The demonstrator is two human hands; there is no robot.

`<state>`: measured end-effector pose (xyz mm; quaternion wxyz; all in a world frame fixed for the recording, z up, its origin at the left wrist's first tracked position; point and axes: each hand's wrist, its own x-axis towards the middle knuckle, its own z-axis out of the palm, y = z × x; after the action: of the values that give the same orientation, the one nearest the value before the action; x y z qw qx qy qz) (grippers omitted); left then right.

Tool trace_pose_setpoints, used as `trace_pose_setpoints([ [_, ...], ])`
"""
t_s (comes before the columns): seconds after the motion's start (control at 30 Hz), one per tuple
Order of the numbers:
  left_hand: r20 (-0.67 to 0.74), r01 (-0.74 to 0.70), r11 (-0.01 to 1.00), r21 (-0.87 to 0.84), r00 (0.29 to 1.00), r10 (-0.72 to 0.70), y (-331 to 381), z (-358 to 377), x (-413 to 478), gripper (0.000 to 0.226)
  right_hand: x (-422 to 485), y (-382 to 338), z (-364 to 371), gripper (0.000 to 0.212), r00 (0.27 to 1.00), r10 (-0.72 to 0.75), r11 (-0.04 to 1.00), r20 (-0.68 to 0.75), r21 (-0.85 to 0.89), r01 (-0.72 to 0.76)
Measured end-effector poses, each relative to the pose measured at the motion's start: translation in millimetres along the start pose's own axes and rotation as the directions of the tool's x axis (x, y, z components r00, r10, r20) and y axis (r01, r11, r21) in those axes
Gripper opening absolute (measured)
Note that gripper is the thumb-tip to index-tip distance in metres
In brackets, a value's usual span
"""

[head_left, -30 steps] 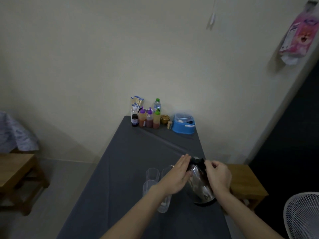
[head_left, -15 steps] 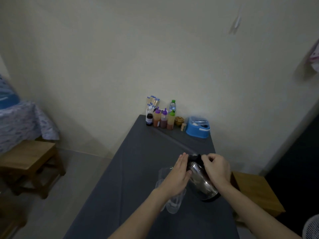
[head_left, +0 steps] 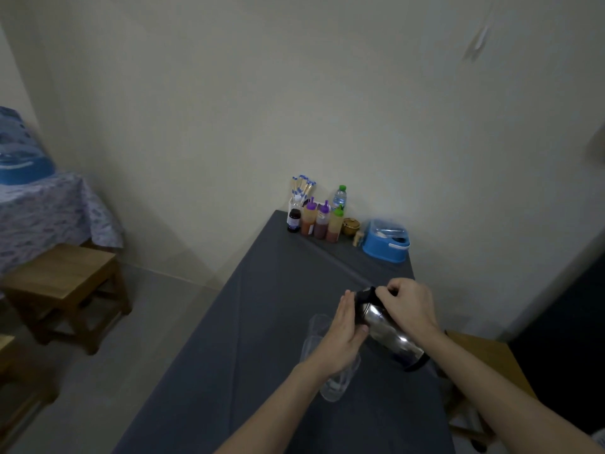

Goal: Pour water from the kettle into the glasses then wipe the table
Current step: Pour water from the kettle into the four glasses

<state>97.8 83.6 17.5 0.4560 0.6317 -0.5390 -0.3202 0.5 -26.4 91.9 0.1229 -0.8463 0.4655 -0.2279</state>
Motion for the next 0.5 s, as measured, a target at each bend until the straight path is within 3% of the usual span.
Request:
trace_pose_setpoints([
  [0.5,-0.059,-0.017,0.998,-0.061,0.998,0.013,-12.7,6.5,11.0,0.068,20.9,3.0,10.1,0.029,0.996,-0.089,0.990,0.017,-0.111,0.090],
])
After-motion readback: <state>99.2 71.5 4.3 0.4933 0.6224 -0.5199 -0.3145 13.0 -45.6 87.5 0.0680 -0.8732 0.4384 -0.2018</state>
